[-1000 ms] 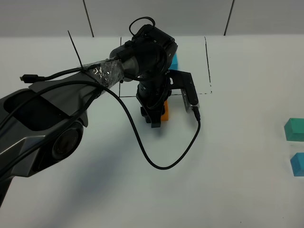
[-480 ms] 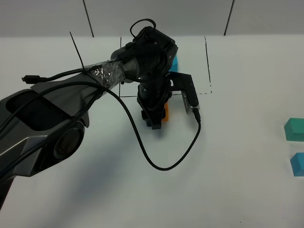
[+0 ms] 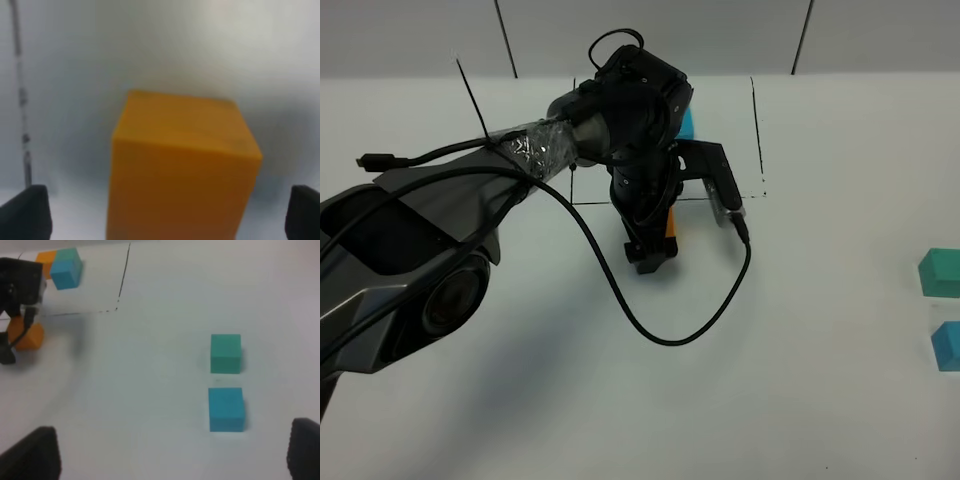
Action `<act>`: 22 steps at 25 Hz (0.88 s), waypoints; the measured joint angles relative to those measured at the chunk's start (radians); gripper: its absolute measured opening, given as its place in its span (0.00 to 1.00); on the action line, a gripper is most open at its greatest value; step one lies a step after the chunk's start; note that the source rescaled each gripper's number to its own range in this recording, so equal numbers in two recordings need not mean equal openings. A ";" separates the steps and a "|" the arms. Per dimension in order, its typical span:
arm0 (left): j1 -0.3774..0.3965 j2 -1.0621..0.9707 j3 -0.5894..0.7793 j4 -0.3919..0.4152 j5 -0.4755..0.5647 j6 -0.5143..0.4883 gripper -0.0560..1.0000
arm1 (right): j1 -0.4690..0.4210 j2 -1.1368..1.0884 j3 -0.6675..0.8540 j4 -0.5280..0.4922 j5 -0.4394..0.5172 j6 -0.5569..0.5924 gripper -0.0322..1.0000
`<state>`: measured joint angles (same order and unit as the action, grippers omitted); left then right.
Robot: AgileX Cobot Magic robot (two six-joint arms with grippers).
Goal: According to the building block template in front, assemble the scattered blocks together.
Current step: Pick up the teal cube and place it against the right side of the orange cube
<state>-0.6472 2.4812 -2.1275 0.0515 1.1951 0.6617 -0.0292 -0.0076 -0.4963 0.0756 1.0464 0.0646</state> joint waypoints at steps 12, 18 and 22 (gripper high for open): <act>0.091 -0.238 0.003 -0.035 0.002 -0.242 1.00 | 0.000 0.000 0.000 -0.001 0.000 0.000 0.83; 0.250 -0.414 0.145 -0.084 0.002 -0.306 1.00 | 0.000 0.000 0.000 -0.001 0.000 0.000 0.83; 0.379 -0.579 0.351 -0.088 -0.009 -0.350 0.99 | 0.000 0.000 0.000 -0.001 0.000 0.000 0.83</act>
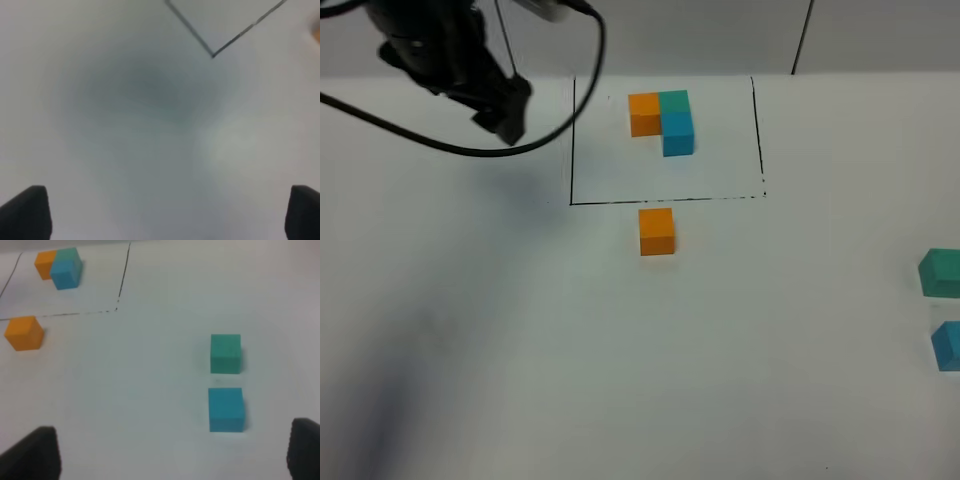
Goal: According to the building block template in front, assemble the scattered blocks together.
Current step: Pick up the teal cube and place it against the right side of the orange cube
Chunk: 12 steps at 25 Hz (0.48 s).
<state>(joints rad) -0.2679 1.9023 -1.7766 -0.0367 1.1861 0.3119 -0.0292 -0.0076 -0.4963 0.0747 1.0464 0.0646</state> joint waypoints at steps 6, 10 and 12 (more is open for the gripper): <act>0.146 -0.320 0.386 0.002 -0.137 -0.088 0.99 | 0.000 0.000 0.000 0.000 0.000 0.001 0.83; 0.152 -0.568 0.612 0.001 -0.234 -0.118 0.99 | 0.000 0.000 0.000 0.000 0.000 0.001 0.83; 0.152 -0.693 0.699 0.001 -0.258 -0.154 0.99 | 0.000 0.000 0.000 0.000 0.000 0.001 0.83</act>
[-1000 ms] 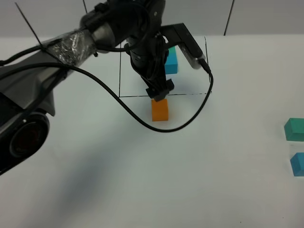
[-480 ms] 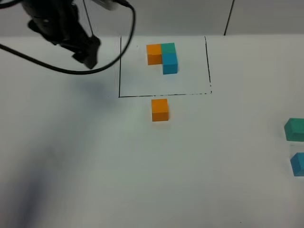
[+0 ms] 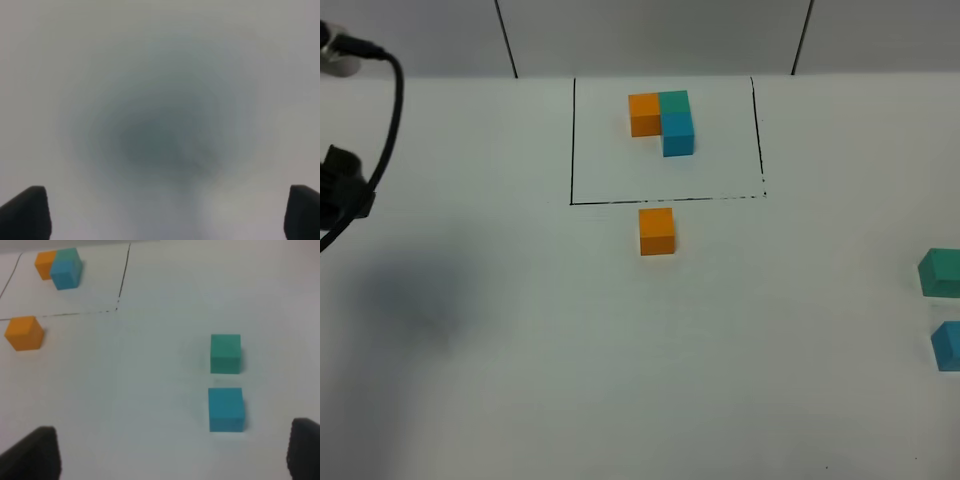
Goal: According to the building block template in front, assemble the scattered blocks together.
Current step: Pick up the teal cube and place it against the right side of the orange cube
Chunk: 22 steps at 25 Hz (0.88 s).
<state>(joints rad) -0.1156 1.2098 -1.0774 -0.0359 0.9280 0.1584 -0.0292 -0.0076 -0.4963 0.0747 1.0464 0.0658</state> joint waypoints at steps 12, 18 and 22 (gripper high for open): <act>-0.014 -0.581 0.251 -0.033 0.096 -0.082 0.96 | 0.000 0.000 0.000 0.000 0.000 -0.001 0.83; -0.014 -0.827 0.384 -0.048 0.142 -0.085 0.95 | 0.000 0.000 0.000 0.001 0.000 0.003 0.82; -0.014 -1.006 0.450 -0.088 0.144 -0.108 0.95 | 0.000 0.000 0.000 0.001 0.000 0.003 0.80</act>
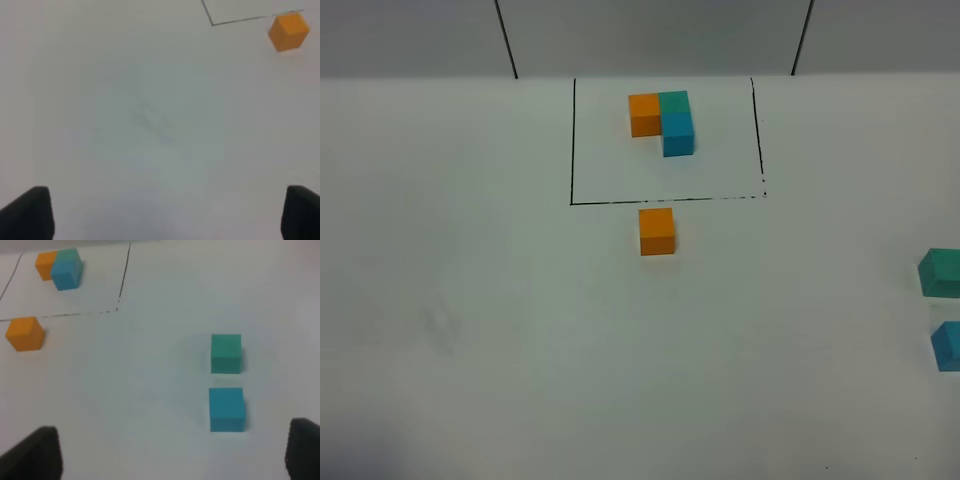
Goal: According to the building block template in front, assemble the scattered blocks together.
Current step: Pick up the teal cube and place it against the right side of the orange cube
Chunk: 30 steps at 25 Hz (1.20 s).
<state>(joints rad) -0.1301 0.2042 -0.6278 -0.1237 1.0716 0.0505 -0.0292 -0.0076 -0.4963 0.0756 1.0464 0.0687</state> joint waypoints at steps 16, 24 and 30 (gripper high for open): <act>0.000 -0.211 0.123 -0.039 -0.007 0.025 0.89 | 0.000 0.000 0.000 -0.003 0.000 0.014 0.75; 0.016 -0.211 0.123 -0.039 -0.007 0.025 0.70 | 0.000 0.000 0.000 -0.003 0.000 0.016 0.75; 0.081 -0.211 0.123 -0.059 -0.007 0.022 0.64 | 0.000 0.000 0.000 -0.004 0.000 0.019 0.75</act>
<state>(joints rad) -0.0492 -0.0071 -0.5049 -0.1823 1.0644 0.0727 -0.0292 -0.0076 -0.4963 0.0718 1.0464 0.0875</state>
